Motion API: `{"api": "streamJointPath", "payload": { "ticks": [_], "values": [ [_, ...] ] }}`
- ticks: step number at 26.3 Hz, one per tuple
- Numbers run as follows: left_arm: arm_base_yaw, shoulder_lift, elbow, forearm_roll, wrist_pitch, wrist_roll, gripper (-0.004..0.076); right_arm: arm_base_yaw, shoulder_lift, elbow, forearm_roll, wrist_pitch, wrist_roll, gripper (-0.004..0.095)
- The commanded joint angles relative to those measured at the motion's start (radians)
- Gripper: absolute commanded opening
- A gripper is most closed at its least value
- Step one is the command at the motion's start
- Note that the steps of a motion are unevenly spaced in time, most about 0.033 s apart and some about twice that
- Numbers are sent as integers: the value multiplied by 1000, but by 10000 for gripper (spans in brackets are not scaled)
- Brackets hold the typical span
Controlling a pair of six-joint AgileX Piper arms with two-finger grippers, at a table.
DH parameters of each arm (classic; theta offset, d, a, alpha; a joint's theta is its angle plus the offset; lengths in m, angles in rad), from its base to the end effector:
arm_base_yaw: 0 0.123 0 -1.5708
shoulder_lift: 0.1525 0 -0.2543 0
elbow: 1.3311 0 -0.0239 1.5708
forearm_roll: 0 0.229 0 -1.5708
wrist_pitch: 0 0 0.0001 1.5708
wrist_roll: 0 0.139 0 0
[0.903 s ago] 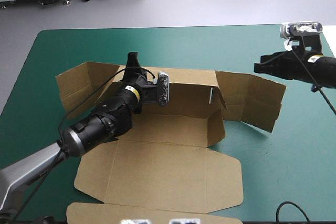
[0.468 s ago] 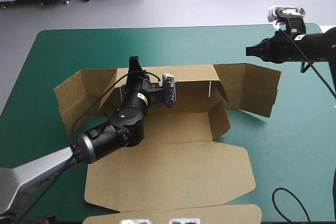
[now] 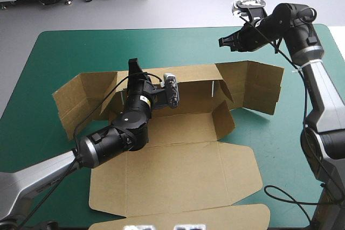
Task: Fold the box
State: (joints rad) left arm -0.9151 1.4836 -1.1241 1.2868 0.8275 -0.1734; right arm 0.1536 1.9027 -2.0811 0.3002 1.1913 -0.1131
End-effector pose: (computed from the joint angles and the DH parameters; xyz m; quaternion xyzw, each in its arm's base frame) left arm 0.2769 -0.1988 0.2853 0.5538 0.6194 0.3518 0.4311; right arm 0.4044 0.1012 0.3257 -0.1162 0.9306 0.1556 0.3103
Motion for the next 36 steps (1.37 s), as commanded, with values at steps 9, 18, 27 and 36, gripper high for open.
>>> {"api": "streamJointPath", "payload": {
  "ticks": [9,18,27,36],
  "values": [
    [-8,-36,-30,67,27,-21,-8,0,94,-114,-46,50,60,-16],
    [-8,-34,-30,87,18,-21,-8,2,26,9,-39,60,27,-17],
    [-8,-34,-30,85,12,-26,-8,2,-126,190,134,60,-18,-17],
    [-8,-34,-30,80,12,-26,-8,2,-189,348,173,60,-68,-17]
  ]
}}
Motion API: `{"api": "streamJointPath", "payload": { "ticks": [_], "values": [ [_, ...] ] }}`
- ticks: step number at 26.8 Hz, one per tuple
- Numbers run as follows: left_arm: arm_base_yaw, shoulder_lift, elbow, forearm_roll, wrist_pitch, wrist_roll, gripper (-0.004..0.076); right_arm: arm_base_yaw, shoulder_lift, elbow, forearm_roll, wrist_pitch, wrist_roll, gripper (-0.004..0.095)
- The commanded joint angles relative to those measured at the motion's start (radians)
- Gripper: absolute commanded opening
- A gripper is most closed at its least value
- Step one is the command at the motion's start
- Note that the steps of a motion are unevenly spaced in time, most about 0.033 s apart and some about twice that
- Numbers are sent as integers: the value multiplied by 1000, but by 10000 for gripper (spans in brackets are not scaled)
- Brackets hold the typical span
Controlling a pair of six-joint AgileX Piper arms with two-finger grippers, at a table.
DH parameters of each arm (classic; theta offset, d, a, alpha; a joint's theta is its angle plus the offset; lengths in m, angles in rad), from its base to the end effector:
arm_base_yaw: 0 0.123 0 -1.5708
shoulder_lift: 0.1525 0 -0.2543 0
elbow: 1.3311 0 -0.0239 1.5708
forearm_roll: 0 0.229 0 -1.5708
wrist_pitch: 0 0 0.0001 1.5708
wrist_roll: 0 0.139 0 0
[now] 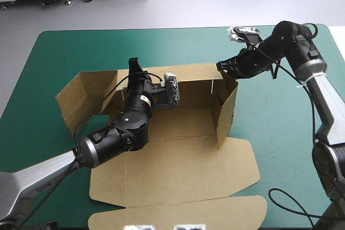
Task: Fold the box
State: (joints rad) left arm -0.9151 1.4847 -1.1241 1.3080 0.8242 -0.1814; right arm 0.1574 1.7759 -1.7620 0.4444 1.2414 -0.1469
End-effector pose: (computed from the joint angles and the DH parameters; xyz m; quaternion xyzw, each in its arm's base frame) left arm 0.2778 -0.1995 0.2869 0.5540 0.6137 0.3562 0.4355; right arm 0.3557 0.1137 0.2866 -0.1170 0.9489 0.2196 0.1939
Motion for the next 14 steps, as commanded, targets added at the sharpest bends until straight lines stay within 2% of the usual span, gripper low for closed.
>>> {"api": "streamJointPath", "payload": {
  "ticks": [1,7,14],
  "values": [
    [-8,-35,-30,58,15,-18,-8,-2,-69,58,26,9,-44,-17],
    [-8,-35,-30,52,15,-18,-8,-2,-134,131,26,-28,-176,-17],
    [-8,-35,-30,39,15,-18,-8,-2,-260,351,58,-218,-294,-18]
  ]
}}
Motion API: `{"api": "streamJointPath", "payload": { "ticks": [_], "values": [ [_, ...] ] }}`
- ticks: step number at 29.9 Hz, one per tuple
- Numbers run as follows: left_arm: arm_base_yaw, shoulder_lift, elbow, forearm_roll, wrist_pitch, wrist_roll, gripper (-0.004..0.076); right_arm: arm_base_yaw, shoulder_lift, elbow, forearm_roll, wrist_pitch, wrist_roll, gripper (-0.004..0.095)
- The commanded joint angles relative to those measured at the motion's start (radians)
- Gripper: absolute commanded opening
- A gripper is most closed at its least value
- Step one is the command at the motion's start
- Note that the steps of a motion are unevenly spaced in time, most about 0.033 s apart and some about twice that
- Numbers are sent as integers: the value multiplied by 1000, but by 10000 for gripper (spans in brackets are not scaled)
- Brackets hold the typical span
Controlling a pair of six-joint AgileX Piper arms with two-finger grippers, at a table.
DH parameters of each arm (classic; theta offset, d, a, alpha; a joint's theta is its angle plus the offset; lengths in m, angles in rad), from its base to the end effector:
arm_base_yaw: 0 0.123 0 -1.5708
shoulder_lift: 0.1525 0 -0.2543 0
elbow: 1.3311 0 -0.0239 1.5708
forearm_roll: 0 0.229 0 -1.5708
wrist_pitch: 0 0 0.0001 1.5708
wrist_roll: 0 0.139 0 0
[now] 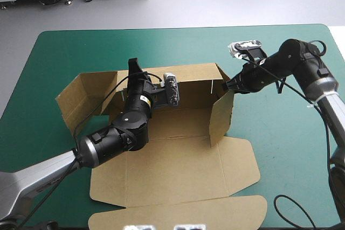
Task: Fold the box
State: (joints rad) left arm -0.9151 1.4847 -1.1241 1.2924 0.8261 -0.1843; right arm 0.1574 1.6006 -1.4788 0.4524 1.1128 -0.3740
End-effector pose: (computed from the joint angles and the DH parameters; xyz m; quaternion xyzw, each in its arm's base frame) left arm 0.2772 -0.1991 0.2854 0.5515 0.6202 0.3510 0.4336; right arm 0.3206 0.1061 0.2748 -0.1974 0.9337 0.1941 0.2271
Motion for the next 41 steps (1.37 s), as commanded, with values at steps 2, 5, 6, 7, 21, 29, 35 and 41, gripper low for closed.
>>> {"api": "streamJointPath", "payload": {
  "ticks": [2,5,6,7,21,29,35,41],
  "values": [
    [-8,-35,-30,54,14,-15,-8,-2,-121,157,103,-154,-135,-17],
    [-8,-35,-30,54,14,-15,-8,-2,-187,314,210,-279,-286,-17],
    [-8,-35,-30,54,14,-15,-8,-2,-208,364,242,-320,-348,-17],
    [-8,-35,-30,54,14,-13,-8,-2,-223,403,269,-358,-403,-17],
    [-8,-35,-30,-23,11,73,-8,-2,-283,646,684,-511,-1019,140],
    [-8,-35,-30,-59,14,66,-8,-2,-283,646,681,-440,-1036,680],
    [-23,-35,-30,-74,-9,77,-8,-1,-271,646,793,-483,-1127,653],
    [-70,-35,-35,-119,-50,64,-6,0,-198,642,873,-450,-1185,652]
  ]
}}
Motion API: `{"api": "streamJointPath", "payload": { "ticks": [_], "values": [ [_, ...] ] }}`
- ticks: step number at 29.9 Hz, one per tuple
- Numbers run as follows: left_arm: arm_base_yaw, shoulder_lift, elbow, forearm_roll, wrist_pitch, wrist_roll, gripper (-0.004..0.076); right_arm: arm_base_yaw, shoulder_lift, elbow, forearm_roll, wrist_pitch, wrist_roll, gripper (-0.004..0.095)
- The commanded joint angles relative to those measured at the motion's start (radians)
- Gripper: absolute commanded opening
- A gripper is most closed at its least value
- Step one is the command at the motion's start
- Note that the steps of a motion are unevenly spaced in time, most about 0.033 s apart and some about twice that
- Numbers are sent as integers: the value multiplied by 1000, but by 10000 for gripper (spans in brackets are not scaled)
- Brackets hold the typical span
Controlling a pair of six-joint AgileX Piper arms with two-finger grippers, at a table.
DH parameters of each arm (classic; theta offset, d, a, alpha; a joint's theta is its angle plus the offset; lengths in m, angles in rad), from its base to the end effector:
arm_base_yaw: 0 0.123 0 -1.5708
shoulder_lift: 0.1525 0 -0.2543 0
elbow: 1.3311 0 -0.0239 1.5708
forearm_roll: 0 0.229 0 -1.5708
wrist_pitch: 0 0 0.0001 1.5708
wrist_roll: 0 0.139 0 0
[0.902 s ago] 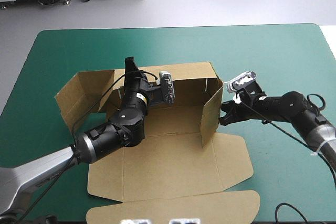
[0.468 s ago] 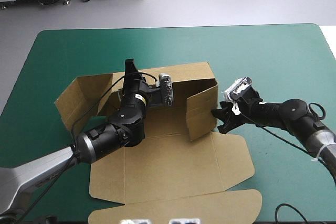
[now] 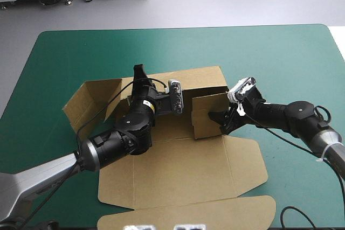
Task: Fold the box
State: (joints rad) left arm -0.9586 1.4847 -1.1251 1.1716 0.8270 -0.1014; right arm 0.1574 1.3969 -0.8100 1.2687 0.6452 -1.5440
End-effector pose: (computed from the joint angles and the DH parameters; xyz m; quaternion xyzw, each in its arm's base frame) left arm 0.2632 -0.2107 0.2745 0.5814 0.6252 0.3184 0.4121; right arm 0.2764 0.1247 0.2135 -0.3363 0.8105 0.2361 0.4175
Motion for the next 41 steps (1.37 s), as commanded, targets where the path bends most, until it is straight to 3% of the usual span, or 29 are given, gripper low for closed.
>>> {"api": "streamJointPath", "payload": {
  "ticks": [1,3,6,12,13,17,23,26,29,35,41],
  "values": [
    [-27,-35,-38,-5,-53,-27,-6,0,17,-29,55,16,-6,652],
    [-27,-35,-52,-25,-49,-40,-6,0,22,-29,62,16,-5,646],
    [-27,-35,-74,-34,-61,-56,-6,0,22,-38,67,19,-2,538],
    [-27,-35,-93,-34,-122,-33,4,0,22,-90,53,81,4,30],
    [-27,-35,-93,-37,-124,-33,16,0,22,-100,54,85,10,-17],
    [-27,-35,-93,-37,-124,-33,141,0,22,-145,37,66,76,-18],
    [-27,-35,-96,-37,-126,-51,549,0,22,-217,-158,-79,294,-18],
    [-29,-37,-98,-37,-131,-56,686,0,22,-243,-254,-167,404,-18],
    [-48,-44,-98,-25,-137,-56,704,0,22,-265,-334,-233,497,-18],
    [-105,-65,-98,53,-160,-79,704,0,49,-313,-468,-226,650,-18],
    [-137,-83,-98,150,-111,-132,689,0,55,-324,-491,-221,666,-18]
  ]
}}
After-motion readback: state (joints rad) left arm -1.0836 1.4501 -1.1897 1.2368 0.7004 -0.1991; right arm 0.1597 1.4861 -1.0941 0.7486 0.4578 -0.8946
